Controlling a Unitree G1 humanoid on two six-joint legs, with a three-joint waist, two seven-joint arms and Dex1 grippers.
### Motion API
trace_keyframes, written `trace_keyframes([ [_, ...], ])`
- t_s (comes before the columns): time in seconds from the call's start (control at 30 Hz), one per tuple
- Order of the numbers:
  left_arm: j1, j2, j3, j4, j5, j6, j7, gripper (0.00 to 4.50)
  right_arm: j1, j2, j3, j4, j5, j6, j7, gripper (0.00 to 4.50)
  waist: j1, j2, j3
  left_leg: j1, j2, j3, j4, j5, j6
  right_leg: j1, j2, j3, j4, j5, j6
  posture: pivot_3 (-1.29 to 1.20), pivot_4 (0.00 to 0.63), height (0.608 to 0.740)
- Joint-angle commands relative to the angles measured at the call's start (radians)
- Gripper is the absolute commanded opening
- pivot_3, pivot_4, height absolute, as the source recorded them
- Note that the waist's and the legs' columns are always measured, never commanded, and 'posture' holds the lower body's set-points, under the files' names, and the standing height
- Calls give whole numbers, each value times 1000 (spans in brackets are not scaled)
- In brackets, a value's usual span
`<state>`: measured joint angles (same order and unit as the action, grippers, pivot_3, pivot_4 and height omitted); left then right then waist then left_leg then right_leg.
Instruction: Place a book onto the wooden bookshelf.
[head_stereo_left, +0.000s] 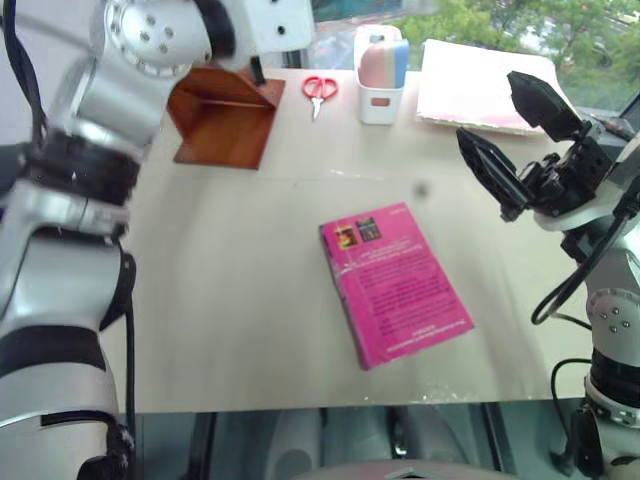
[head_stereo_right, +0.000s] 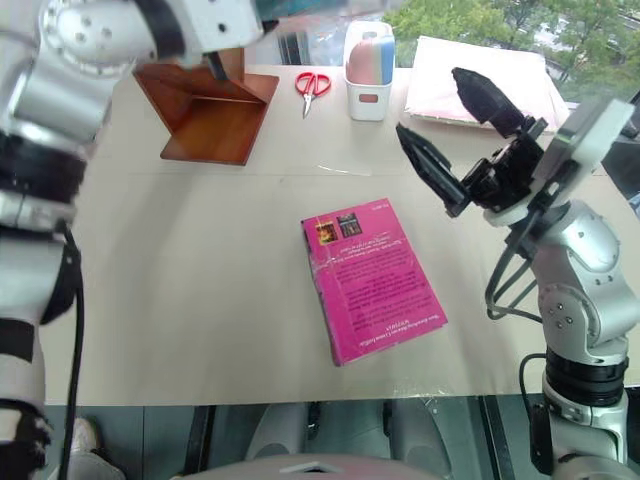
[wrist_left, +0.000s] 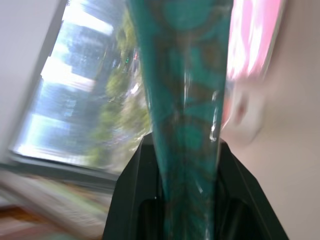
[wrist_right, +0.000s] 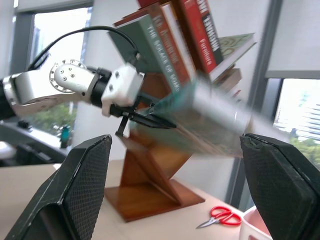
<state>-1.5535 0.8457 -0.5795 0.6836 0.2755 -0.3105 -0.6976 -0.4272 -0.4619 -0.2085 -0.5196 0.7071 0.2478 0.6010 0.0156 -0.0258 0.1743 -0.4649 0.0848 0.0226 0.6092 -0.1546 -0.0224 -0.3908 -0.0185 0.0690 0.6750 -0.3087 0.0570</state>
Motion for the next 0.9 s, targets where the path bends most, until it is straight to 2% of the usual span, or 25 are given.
trace_keyframes([
  [0.03, -142, -30, -54, 262, 200, -154, 41, 975, -6, 8, -3, -23, -18, -28, -19, 4217, -1, 0, 0, -3, 0, 0, 0, 0, 0, -3, 0, 0, 0, 0, 0, 0, 150, 740],
  [0.2, -228, -75, -73, 490, 308, -182, 48, 975, -21, 12, 1, -1, -54, -40, -33, 4217, -11, 1, 1, -4, 0, 0, 0, 0, 0, -6, 0, 0, 4, 0, 0, 0, 150, 740],
  [0.33, -226, -80, -85, 609, 374, -114, 92, 975, -79, 6, -1, 48, -104, -64, -43, 4217, -22, 1, 2, -4, 0, 0, 0, 0, 1, -6, 0, 0, 4, 0, 0, 0, 150, 740],
  [0.9, -202, -28, -55, 669, 445, 10, 74, 975, -69, -75, 62, 118, -201, -68, 69, 4217, -25, 1, 2, -5, 0, 0, 3, 0, 0, -6, 0, 0, 7, 0, 1, 0, 150, 740],
])
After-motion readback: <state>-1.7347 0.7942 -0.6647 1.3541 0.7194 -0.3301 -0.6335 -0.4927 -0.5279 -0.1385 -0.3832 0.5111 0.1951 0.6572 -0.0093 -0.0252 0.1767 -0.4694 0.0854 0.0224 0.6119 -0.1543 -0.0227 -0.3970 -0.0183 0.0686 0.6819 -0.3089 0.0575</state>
